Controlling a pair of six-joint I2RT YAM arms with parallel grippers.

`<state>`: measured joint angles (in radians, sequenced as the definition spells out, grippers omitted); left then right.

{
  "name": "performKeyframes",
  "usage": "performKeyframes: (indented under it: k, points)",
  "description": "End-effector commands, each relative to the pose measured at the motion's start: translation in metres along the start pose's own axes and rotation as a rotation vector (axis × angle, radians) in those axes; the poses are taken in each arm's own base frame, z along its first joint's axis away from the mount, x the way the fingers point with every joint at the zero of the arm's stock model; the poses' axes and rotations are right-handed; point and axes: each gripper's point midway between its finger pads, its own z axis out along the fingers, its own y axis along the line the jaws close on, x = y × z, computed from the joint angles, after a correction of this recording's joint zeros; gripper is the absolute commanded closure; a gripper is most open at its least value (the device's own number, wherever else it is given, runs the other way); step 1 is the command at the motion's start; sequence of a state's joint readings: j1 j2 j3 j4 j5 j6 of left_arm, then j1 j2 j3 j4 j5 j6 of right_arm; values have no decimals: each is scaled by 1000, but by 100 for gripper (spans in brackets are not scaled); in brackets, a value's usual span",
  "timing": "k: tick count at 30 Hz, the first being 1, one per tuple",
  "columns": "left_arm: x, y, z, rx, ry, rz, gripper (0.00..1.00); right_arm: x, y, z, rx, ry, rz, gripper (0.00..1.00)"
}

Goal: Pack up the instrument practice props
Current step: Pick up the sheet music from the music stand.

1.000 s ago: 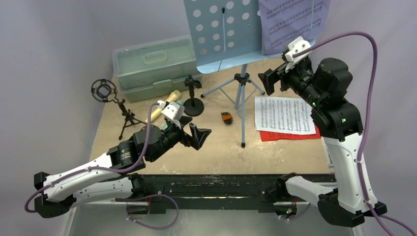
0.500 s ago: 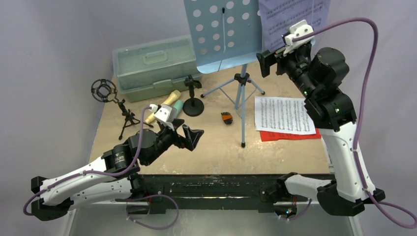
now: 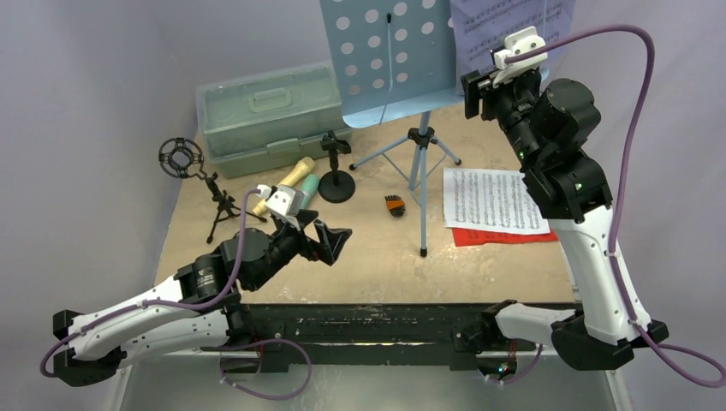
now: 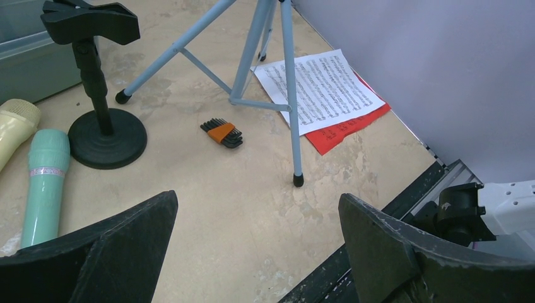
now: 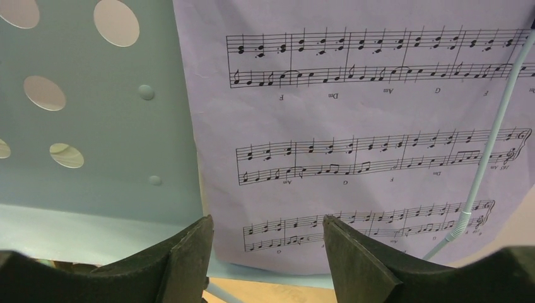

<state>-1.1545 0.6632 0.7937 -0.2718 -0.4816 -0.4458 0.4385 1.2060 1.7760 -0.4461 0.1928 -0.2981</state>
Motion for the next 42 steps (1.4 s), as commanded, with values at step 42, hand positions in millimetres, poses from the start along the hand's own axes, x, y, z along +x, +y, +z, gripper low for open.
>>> performKeyframes:
  k: [42]
  points:
    - [-8, 0, -6, 12, -42, -44, 0, -1, -4, -7, 50, -19, -76, 21]
